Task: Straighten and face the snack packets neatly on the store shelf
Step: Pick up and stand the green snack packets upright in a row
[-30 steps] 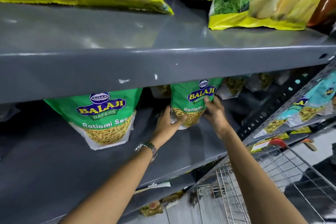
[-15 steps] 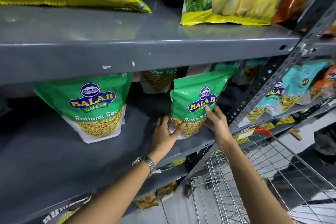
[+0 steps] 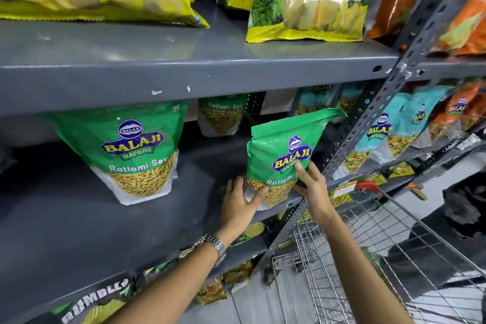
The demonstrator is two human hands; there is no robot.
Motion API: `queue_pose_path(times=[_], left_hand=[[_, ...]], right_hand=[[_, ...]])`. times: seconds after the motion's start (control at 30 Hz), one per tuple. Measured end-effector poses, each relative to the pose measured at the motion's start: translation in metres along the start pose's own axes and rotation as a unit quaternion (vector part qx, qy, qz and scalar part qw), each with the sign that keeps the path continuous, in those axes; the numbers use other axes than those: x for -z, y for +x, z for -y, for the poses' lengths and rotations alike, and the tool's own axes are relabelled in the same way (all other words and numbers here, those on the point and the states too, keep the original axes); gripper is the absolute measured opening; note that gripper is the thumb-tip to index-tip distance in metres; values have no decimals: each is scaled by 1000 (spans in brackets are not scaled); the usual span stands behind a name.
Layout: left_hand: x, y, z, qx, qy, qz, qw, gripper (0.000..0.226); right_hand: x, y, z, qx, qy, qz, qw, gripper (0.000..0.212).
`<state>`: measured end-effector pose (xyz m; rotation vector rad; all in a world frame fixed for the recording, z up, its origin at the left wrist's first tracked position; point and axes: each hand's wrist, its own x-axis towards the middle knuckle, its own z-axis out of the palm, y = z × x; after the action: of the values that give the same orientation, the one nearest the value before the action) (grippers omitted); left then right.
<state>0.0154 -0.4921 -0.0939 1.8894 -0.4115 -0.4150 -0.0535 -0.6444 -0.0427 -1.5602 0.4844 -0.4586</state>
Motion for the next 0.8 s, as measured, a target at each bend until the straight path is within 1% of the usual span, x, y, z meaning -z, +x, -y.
queue_pose_path(times=[0.07, 0.13, 0.2, 0.23, 0.27, 0.3, 0.33, 0.37, 0.4, 0.43, 0.47, 0.5, 0.53, 0.6, 0.63, 0.67, 0.7, 0.73, 0.8], left_hand=[[1, 0, -2, 9, -1, 8, 1000, 83], [1, 0, -3, 10, -4, 8, 1000, 82], [2, -3, -4, 0, -16, 11, 1000, 80], [5, -6, -3, -12, -29, 7, 999, 78], [9, -10, 1, -31, -49, -6, 998, 76], [15, -15, 5, -55, -71, -26, 996, 71], [22, -21, 11, -83, -90, -53, 991, 63], [32, -27, 17, -107, -103, -86, 985, 53], [42, -32, 25, -127, -111, -126, 978, 44], [55, -38, 32, -145, -118, -173, 967, 37], [70, -42, 39, -161, -122, -226, 953, 34], [86, -44, 45, -178, -122, -280, 935, 34], [104, -44, 51, -193, -118, -329, 917, 35], [139, -40, 61, -211, -104, -405, 884, 37], [153, -36, 66, -210, -96, -429, 873, 36], [168, -33, 71, -203, -87, -447, 867, 40], [182, -30, 74, -188, -76, -451, 869, 49], [190, -26, 75, -164, -71, -437, 882, 60], [212, -21, 75, -90, -90, -380, 916, 79]], right_hand=[[-2, -1, 0, 3, 0, -3, 1000, 27], [-3, -1, 0, 6, 1, -5, 1000, 27], [-7, -2, -1, 14, 11, -12, 1000, 35], [-9, -3, -5, 23, 18, -40, 999, 41], [-14, -6, -8, 48, 27, -91, 994, 44], [-20, -11, -12, 86, 30, -161, 983, 45], [-29, -18, -13, 136, 22, -232, 963, 42], [-40, -26, -15, 192, 1, -285, 939, 36], [-53, -34, -17, 241, -29, -305, 921, 29], [-70, -43, -19, 287, -67, -289, 911, 23], [-86, -51, -22, 326, -108, -251, 905, 19], [-104, -58, -23, 343, -130, -201, 909, 17], [-123, -62, -23, 331, -130, -148, 923, 17], [-160, -59, -17, 254, -93, -45, 962, 17], [-173, -51, -12, 204, -68, -3, 977, 23], [-190, -43, -6, 152, -32, 38, 987, 31], [-204, -33, 0, 98, 6, 64, 993, 39], [-211, -21, 7, 50, 47, 78, 995, 45], [-224, -7, 22, 2, 95, 105, 990, 49]])
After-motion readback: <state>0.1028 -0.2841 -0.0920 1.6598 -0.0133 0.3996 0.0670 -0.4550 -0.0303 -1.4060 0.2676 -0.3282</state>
